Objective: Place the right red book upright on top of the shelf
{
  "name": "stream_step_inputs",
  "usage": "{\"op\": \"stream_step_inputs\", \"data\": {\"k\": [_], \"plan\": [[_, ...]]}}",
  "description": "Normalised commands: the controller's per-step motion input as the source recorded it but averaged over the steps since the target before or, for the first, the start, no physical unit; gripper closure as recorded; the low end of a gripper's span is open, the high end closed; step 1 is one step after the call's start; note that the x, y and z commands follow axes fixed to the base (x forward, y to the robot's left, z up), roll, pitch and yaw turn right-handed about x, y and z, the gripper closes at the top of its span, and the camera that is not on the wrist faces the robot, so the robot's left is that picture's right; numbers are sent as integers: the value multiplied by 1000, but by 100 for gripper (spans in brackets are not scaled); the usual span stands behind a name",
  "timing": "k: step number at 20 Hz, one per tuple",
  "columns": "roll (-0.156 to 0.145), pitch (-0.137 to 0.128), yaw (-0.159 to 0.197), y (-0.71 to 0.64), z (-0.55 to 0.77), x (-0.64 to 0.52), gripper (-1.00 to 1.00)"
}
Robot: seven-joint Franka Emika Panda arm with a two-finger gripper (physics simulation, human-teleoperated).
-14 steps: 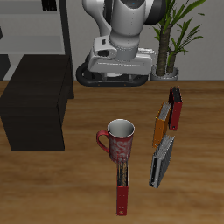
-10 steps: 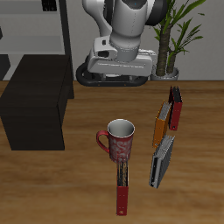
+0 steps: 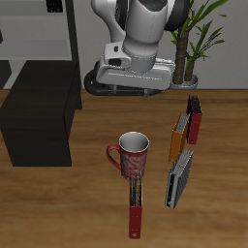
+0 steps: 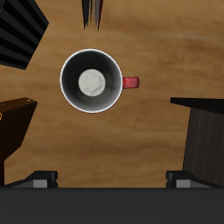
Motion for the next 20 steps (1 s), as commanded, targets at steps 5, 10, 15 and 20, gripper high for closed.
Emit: {"op": "stream_step_inputs", "data": {"k": [5,10,15,20], "plan": [[-11,-23,-3,112,137,458,-100],[64,-10,-21,236,160,417,-100],[43,-17,1,195,90,289,-100],[55,-21,18,114,83,343,-100]]}}
